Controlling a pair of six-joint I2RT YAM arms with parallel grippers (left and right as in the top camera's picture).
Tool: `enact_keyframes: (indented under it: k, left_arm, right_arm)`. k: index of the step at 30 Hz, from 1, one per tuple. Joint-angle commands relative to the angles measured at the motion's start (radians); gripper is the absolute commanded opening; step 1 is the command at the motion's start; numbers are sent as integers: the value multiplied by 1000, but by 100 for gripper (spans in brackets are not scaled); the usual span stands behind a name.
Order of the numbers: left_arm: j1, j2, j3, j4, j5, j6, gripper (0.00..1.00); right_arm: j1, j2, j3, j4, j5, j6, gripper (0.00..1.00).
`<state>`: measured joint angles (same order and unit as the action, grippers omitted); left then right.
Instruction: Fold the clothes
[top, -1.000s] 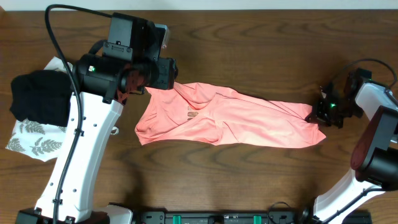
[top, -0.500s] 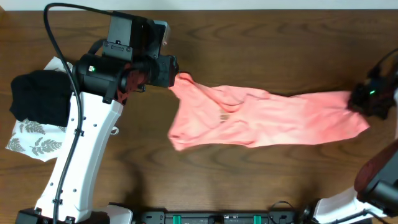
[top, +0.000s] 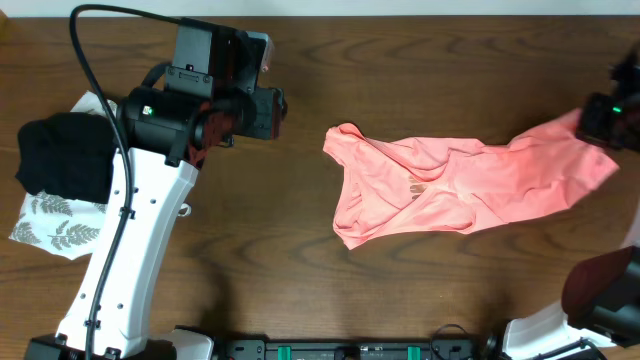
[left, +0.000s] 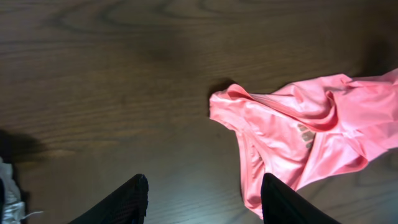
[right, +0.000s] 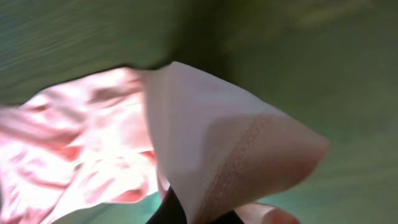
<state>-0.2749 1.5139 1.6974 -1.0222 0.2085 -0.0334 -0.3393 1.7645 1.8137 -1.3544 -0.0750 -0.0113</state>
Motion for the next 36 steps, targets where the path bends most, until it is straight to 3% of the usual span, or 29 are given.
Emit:
enact_keyframes:
  k: [1, 9, 15, 27, 34, 36]
  left_arm:
    - [6, 2, 7, 0, -46, -5, 59]
    - [29, -25, 7, 0, -60, -6, 59]
    - [86, -86, 7, 0, -90, -5, 59]
    - [113, -122, 7, -2, -90, -5, 59]
    - [113, -122, 7, -1, -90, -5, 59]
    - [113, -122, 7, -1, -90, -5, 59]
  right_arm:
    - [150, -6, 21, -2, -49, 42, 1]
    - [485, 4, 21, 89, -49, 178, 1]
    - [659, 64, 21, 148, -45, 240, 1]
    - [867, 294, 21, 185, -64, 271, 1]
    - [954, 299, 20, 199, -64, 219, 1]
    - [970, 300, 16, 200, -63, 219, 6]
